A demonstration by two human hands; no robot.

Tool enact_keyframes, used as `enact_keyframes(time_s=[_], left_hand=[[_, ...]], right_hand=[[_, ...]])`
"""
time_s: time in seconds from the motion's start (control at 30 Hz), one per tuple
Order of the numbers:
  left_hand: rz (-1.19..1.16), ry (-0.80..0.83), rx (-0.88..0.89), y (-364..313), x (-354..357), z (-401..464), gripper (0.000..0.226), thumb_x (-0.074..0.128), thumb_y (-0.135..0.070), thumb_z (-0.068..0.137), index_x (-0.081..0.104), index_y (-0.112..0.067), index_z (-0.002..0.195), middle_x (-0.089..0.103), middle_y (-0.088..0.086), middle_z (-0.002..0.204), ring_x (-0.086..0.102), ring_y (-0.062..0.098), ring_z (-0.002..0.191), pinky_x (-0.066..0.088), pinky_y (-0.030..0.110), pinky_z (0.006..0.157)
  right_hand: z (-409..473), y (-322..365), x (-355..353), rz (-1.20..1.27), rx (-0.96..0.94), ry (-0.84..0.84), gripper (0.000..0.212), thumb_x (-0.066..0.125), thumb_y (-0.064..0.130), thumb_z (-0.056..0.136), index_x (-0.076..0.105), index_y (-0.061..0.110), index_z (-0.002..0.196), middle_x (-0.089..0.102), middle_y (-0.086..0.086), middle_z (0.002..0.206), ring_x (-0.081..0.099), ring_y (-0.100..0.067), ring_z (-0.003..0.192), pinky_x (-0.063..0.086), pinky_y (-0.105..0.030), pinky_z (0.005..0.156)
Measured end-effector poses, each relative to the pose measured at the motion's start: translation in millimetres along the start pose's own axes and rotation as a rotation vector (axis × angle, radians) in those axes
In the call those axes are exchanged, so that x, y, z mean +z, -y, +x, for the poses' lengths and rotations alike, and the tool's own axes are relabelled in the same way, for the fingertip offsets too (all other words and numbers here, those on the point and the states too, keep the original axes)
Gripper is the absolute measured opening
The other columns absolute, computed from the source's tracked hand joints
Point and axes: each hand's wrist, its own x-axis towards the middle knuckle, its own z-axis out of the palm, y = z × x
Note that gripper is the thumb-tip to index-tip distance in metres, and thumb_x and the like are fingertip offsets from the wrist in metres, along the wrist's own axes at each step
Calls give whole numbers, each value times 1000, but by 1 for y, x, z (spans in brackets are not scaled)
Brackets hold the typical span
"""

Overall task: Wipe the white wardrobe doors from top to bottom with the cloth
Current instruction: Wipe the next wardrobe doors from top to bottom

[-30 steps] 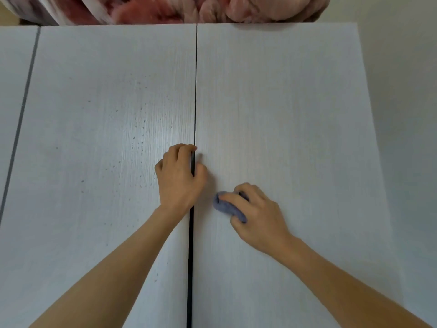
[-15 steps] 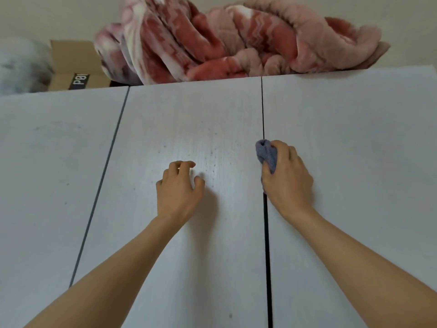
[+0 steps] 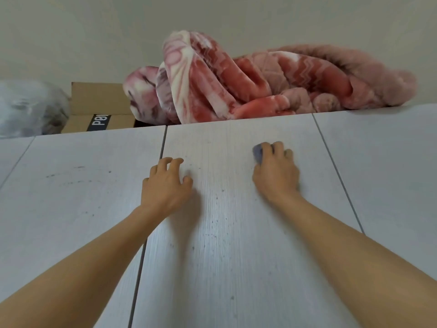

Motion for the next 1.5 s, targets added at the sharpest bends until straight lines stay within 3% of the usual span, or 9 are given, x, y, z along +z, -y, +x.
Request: enact_keyframes(time_s=[0.13, 0.3, 0.47, 0.77, 0.93, 1.13, 1.23, 1.4, 1.5], left_hand=[[-5, -1, -30, 15, 9, 9, 51, 41, -30, 95, 30, -19, 144, 22, 6, 153, 24, 28, 137, 27, 47, 106], [-17, -33, 14, 17, 13, 18, 52, 39, -31, 95, 28, -20, 144, 19, 4, 154, 17, 24, 141, 21, 47, 110], [29, -40, -8, 27, 8, 39, 53, 37, -34, 95, 26, -22, 145, 16, 2, 155, 13, 23, 142, 16, 47, 110], [50, -37, -8, 42, 4, 46, 42, 36, -34, 95, 43, -25, 135, 33, -3, 148, 28, 20, 135, 21, 46, 107], [83, -39, 47, 43, 6, 47, 42, 36, -35, 95, 41, -26, 136, 33, -5, 147, 28, 20, 135, 20, 44, 108], [68, -127, 99, 62, 3, 47, 43, 39, -31, 95, 42, -23, 137, 29, -2, 150, 21, 18, 138, 20, 41, 109], [56, -173, 95, 68, 0, 50, 39, 38, -29, 96, 48, -21, 133, 38, -2, 144, 30, 18, 133, 22, 40, 107], [17, -177, 79, 93, 1, 48, 38, 43, -25, 93, 51, -24, 130, 43, -6, 139, 35, 16, 129, 23, 39, 106], [-44, -145, 99, 104, 3, 43, 40, 45, -22, 93, 48, -24, 134, 41, -7, 141, 33, 14, 131, 21, 40, 108]], right_hand=[[-26, 49, 21, 51, -568, 77, 48, 70, -3, 63, 62, 15, 106, 57, -2, 96, 54, -24, 80, 29, -24, 43], [28, -8, -7, -32, 0, -254, 43, 52, 2, 86, 48, 13, 127, 52, -10, 119, 47, -31, 106, 29, -32, 56], [60, -9, -11, -105, 351, -96, 37, 48, 8, 91, 44, 5, 127, 45, -14, 129, 39, -35, 118, 32, -35, 71], [55, 55, 22, 5, -275, 70, 45, 45, 4, 88, 49, 22, 129, 53, 1, 126, 44, -25, 109, 37, -33, 76], [58, 8, 7, -378, -229, -57, 46, 46, 30, 95, 35, 27, 140, 52, 0, 126, 41, -26, 112, 25, -34, 75], [81, 49, 33, -26, 11, 29, 44, 42, 12, 95, 35, 15, 139, 38, -7, 135, 37, -32, 118, 35, -35, 75], [90, 81, 44, 60, -183, 134, 45, 41, 13, 95, 38, 20, 139, 40, -2, 140, 35, -29, 123, 37, -37, 89], [32, 129, 60, 150, -673, 189, 40, 42, 15, 93, 47, 31, 130, 47, 15, 132, 39, -15, 108, 38, -29, 74], [40, 124, 59, 160, -647, 230, 37, 45, 14, 92, 52, 31, 125, 49, 15, 129, 39, -14, 107, 31, -28, 71]])
